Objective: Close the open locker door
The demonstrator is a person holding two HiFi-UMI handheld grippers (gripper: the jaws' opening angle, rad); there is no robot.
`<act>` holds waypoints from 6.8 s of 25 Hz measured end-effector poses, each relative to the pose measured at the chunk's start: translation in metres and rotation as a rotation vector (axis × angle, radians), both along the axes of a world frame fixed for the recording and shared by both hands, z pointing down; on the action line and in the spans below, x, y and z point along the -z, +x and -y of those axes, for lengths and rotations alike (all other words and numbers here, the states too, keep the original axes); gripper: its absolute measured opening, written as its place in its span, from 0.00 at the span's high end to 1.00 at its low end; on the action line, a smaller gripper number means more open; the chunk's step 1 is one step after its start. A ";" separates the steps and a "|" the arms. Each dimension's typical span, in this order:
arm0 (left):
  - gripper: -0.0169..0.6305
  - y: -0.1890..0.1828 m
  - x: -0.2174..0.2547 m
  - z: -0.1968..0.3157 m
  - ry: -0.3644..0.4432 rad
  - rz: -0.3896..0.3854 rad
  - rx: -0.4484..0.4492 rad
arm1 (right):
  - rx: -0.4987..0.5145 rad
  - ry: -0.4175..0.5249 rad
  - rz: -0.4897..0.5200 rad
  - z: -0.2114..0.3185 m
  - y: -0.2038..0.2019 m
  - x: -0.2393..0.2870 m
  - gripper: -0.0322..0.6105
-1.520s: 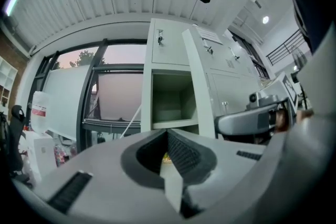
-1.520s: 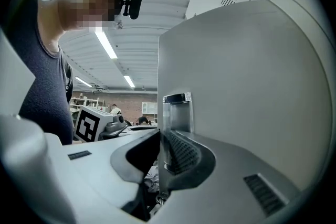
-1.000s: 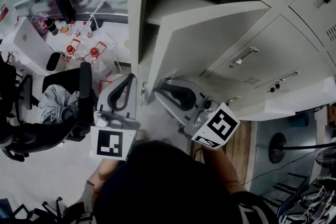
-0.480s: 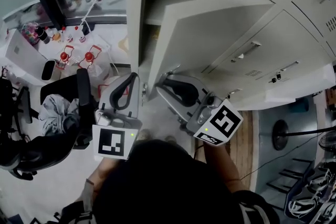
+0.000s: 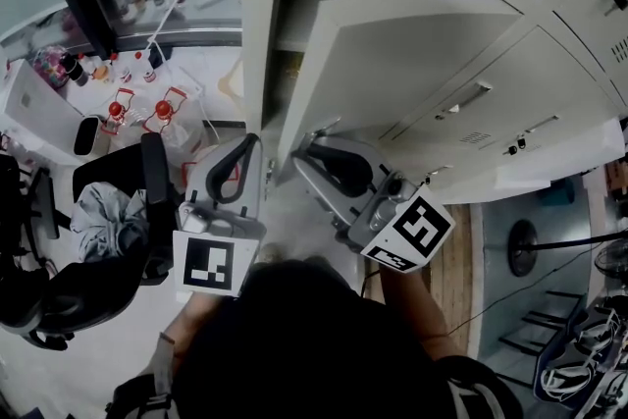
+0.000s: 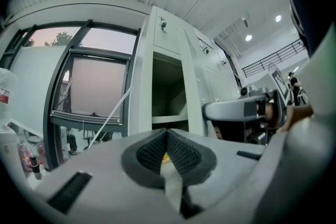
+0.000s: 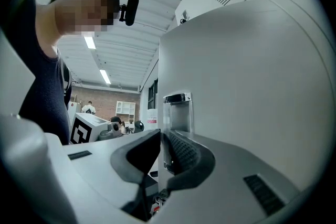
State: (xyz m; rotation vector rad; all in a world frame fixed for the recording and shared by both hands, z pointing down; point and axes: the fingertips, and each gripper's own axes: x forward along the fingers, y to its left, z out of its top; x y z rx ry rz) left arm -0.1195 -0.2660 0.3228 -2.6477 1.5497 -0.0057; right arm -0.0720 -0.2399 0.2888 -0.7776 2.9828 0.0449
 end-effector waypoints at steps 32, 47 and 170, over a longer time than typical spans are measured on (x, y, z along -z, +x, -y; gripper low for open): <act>0.97 -0.006 -0.003 0.016 -0.008 -0.021 0.000 | -0.111 -0.013 -0.001 0.034 -0.010 0.001 0.87; 0.97 -0.008 -0.004 0.020 -0.008 -0.018 0.004 | -0.169 -0.012 0.001 0.049 -0.014 0.001 0.87; 0.97 0.096 0.007 -0.130 0.028 0.065 0.108 | -0.732 0.064 -0.013 -0.099 0.197 -0.027 0.93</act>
